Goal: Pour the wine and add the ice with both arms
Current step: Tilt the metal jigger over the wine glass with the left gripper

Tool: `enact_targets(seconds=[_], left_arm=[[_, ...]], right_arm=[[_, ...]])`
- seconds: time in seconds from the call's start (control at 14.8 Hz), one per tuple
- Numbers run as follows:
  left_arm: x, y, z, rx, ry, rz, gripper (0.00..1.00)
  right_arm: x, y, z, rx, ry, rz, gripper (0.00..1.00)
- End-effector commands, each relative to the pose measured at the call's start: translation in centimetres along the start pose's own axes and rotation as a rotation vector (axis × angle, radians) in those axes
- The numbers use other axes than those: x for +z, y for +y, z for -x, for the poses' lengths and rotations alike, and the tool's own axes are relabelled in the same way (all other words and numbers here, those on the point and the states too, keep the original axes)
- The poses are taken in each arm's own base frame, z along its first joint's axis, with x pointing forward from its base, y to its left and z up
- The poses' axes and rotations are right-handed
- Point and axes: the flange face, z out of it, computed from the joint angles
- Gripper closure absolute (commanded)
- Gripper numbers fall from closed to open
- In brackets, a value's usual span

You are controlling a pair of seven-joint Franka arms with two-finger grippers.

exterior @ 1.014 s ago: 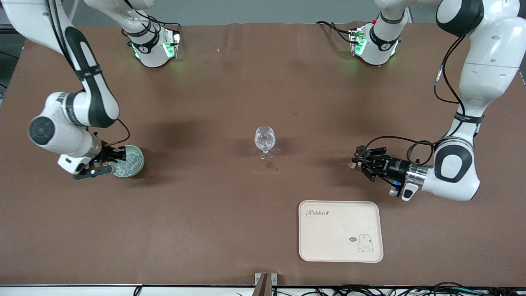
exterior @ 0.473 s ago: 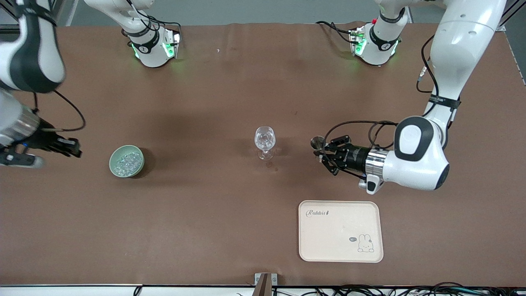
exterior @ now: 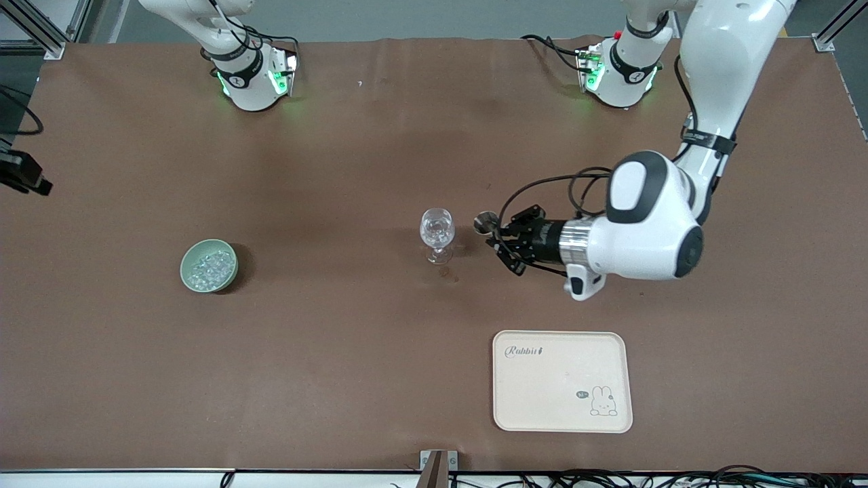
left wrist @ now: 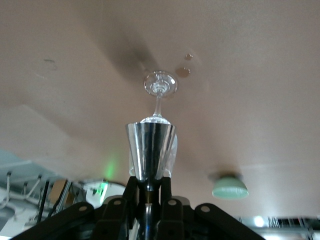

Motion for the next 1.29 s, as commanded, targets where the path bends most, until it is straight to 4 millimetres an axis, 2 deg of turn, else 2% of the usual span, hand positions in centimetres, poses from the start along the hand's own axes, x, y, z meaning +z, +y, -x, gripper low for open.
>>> enact_targets(seconds=[0.0,0.27,0.41,0.54,0.74,0.88,1.22], left_arm=[[2.2,-0.5,3.1,-0.010,0.115,0.006,1.00],[5.2,-1.2,5.7,-0.002,0.257,-0.022,1.00],[5.6,-1.3,6.0,-0.018,0.309,-0.020,1.00],[6.5,-1.3,7.4,-0.011,0.357,0.017,1.00],[5.8,-0.8,8.2,-0.013,0.426,0.055,1.00],[6.8,-1.1,9.4,0.014,0.480,0.055,1.00],[8.3,-1.6,10.5,0.046,0.587,0.066,1.00]], right_arm=[[0.3,0.2,-0.3,0.011,-0.022,-0.001,1.00],[0.7,0.1,-0.5,0.010,-0.030,-0.013,1.00],[0.7,0.1,-0.5,0.010,-0.030,-0.013,0.99],[0.7,0.1,-0.5,0.010,-0.030,-0.013,0.99],[0.9,0.0,-0.6,0.008,-0.033,-0.014,0.99],[0.8,0.1,-0.6,0.010,-0.031,-0.014,0.99],[0.9,0.0,-0.6,0.008,-0.033,-0.014,0.99]])
